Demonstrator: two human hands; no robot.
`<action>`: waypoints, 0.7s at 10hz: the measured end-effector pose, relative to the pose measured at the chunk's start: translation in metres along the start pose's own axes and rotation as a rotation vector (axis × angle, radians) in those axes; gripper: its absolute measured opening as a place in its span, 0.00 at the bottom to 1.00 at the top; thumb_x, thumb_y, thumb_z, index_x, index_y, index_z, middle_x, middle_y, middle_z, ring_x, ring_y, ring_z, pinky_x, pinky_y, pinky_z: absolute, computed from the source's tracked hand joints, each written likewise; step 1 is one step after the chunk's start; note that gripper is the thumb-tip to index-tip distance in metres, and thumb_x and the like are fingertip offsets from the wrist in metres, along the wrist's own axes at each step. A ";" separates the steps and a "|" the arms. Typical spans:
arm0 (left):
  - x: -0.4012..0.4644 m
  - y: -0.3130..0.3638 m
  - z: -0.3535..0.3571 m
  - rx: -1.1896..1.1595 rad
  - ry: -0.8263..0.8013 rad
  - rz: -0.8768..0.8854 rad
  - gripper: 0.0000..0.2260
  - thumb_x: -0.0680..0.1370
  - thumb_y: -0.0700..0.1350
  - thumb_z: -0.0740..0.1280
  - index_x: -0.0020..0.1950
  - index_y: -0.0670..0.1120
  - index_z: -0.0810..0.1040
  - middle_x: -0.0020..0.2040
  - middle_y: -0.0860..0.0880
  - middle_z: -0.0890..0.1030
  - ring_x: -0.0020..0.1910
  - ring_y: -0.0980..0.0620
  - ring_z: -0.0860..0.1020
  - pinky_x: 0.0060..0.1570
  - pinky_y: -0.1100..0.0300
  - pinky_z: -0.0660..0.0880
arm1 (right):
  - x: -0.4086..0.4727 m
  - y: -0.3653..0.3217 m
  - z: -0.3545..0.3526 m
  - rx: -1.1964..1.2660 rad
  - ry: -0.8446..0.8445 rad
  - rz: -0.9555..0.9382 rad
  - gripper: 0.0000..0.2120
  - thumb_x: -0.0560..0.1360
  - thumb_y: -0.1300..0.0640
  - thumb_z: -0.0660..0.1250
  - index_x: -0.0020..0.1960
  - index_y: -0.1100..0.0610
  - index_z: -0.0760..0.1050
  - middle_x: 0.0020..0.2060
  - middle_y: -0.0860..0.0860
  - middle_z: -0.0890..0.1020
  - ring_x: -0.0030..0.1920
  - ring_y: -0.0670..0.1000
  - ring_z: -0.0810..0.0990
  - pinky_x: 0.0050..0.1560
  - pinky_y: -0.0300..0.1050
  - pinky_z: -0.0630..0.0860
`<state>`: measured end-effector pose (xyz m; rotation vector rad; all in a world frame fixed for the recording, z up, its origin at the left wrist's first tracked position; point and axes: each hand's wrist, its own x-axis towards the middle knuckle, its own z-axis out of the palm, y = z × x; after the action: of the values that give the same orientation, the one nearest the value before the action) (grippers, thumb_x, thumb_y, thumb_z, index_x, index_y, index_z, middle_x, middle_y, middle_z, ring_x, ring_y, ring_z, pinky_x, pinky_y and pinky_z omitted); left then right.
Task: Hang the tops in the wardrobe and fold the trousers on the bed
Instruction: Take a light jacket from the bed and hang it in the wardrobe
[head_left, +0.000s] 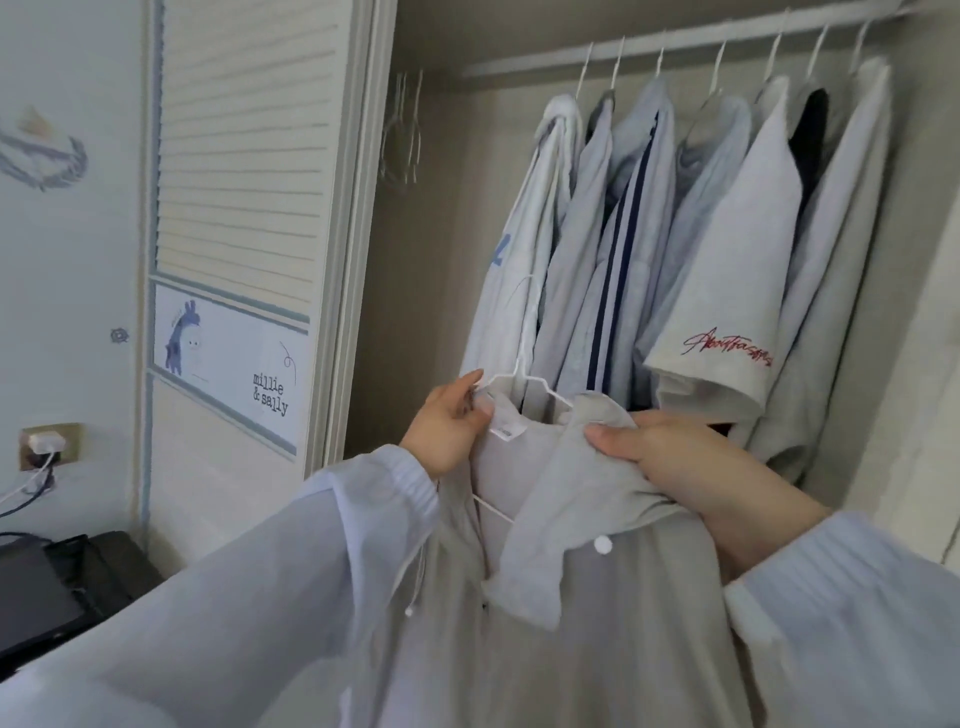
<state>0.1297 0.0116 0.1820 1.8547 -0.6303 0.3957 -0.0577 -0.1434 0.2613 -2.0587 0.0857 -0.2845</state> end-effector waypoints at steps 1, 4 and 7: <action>0.045 -0.008 -0.013 -0.236 0.117 0.027 0.23 0.77 0.59 0.61 0.72 0.60 0.63 0.68 0.59 0.66 0.67 0.59 0.64 0.71 0.55 0.59 | 0.064 -0.047 -0.002 -0.138 0.103 -0.048 0.19 0.73 0.52 0.69 0.56 0.65 0.77 0.51 0.56 0.81 0.54 0.57 0.79 0.60 0.48 0.73; 0.200 -0.037 -0.034 -0.507 0.059 0.152 0.31 0.70 0.76 0.49 0.70 0.66 0.62 0.71 0.61 0.66 0.71 0.57 0.63 0.72 0.47 0.58 | 0.229 -0.206 0.012 -0.346 0.362 -0.249 0.18 0.79 0.59 0.59 0.66 0.65 0.69 0.64 0.60 0.74 0.62 0.58 0.74 0.56 0.45 0.73; 0.378 0.003 -0.050 -0.469 -0.086 0.239 0.23 0.76 0.58 0.62 0.71 0.58 0.66 0.69 0.54 0.71 0.66 0.52 0.71 0.68 0.48 0.66 | 0.368 -0.295 -0.009 -0.764 0.609 -0.196 0.12 0.81 0.61 0.54 0.42 0.59 0.71 0.35 0.54 0.82 0.52 0.55 0.73 0.46 0.41 0.72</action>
<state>0.4332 -0.0314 0.4086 1.3588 -0.9225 0.2920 0.2799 -0.0737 0.5839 -2.6568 0.4180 -1.1384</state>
